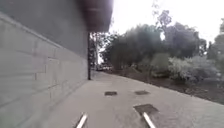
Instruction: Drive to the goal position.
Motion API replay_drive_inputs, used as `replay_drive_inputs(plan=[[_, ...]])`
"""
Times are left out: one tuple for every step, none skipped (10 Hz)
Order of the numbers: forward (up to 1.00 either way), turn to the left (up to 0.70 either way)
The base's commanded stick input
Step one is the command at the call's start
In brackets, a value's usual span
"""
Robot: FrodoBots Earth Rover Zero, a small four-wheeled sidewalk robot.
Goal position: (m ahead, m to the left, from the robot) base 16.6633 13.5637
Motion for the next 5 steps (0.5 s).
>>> replay_drive_inputs(plan=[[1.00,0.40],[1.00,0.35],[1.00,0.14],[1.00,0.00],[1.00,0.00]])
